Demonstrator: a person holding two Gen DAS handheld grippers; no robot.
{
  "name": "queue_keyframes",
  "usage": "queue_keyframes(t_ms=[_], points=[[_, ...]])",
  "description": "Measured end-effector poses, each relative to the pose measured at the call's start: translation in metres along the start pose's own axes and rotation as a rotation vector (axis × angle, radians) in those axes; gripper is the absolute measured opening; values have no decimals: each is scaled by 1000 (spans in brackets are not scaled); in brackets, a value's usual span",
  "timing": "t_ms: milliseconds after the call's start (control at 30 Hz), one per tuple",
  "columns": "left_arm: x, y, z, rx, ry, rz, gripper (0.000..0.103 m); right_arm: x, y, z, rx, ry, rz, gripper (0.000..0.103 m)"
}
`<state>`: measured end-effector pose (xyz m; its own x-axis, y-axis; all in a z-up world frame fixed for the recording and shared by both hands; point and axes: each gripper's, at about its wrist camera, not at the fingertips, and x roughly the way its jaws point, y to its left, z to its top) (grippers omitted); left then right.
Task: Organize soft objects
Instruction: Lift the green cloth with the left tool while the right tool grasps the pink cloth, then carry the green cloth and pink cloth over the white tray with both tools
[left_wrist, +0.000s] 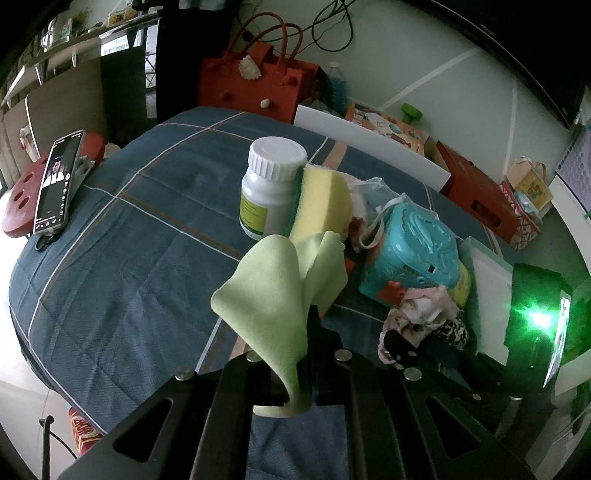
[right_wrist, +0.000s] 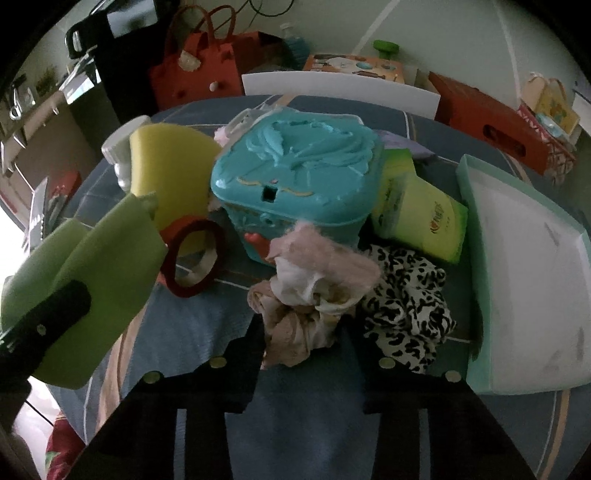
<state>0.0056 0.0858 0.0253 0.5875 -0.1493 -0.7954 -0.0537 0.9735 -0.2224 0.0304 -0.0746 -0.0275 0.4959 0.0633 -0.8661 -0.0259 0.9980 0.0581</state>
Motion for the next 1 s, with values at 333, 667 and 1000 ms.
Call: queue_keyframes(t_ms=[333, 667, 1000], points=[[0, 0, 0, -1, -1, -1, 8, -12, -13, 3, 50, -37, 55, 34], [-2, -3, 0, 12, -4, -1, 8, -19, -16, -5, 72, -41, 68, 17], [0, -6, -1, 31, 5, -4, 8, -1, -13, -1, 43, -1, 16, 17]])
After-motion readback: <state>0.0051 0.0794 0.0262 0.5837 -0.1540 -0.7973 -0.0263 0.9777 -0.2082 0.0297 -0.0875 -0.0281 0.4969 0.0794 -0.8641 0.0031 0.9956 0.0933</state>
